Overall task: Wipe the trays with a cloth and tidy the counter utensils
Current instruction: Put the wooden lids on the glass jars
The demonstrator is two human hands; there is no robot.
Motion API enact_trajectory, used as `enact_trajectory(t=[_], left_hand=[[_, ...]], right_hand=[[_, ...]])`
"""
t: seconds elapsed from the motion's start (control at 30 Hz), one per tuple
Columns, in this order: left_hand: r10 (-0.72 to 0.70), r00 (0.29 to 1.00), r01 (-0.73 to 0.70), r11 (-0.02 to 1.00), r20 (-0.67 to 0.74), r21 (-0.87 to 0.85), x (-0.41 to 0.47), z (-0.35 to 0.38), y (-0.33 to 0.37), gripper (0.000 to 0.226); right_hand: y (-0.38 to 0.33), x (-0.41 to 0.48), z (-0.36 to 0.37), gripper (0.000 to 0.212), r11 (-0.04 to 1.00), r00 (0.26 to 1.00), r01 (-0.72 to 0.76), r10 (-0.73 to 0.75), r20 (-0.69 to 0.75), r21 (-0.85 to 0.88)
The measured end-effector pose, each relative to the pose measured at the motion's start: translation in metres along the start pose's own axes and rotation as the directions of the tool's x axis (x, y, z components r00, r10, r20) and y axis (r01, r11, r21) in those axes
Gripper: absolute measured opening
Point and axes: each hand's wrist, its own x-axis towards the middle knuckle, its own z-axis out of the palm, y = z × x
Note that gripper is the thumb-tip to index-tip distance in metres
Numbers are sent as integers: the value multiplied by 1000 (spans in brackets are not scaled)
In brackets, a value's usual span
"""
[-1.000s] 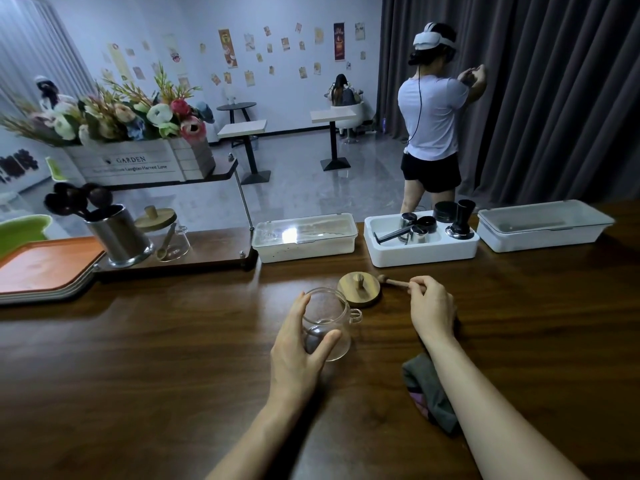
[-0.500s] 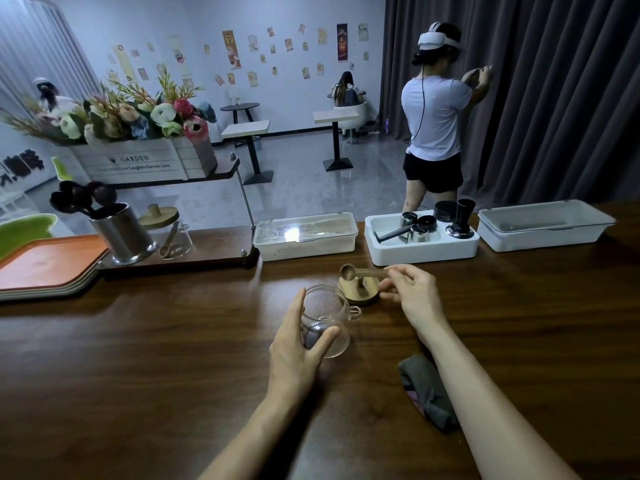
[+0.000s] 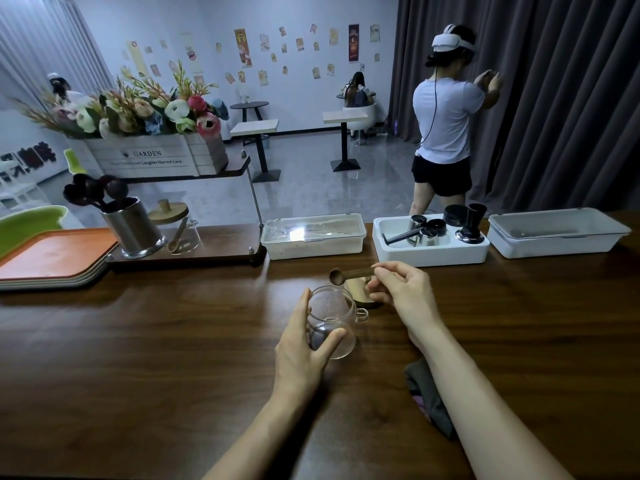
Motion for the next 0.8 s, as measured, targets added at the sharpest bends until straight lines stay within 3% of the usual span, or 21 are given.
enact_trajectory(t=[0.13, 0.27, 0.4, 0.47, 0.63, 0.7, 0.8], left_hand=[[-2, 1000, 2, 1000, -5, -11, -1, 2, -5, 92], [-19, 1000, 19, 1000, 0, 13, -1, 3, -7, 91], [10, 1000, -10, 1000, -14, 8, -1, 3, -5, 88], [13, 1000, -13, 1000, -14, -1, -1, 3, -5, 88], [-4, 1000, 4, 1000, 5, 18, -1, 3, -7, 89], [-11, 1000, 11, 999, 8, 32, -1, 4, -9, 89], [-20, 1000, 20, 999, -2, 41, 0, 4, -7, 89]], right_hand=[[2, 0, 1, 11, 998, 999, 37, -36, 28, -45], [12, -1, 11, 3, 915, 979, 144, -76, 188, -378], [23, -7, 27, 6, 842, 966, 139, 0, 257, -521], [24, -11, 32, 6, 837, 964, 105, 46, 262, -536], [19, -12, 34, 15, 741, 955, 184, 21, 296, -646], [22, -7, 30, 17, 768, 960, 199, -28, 279, -609], [29, 5, 22, 18, 871, 982, 183, -141, 125, -456]])
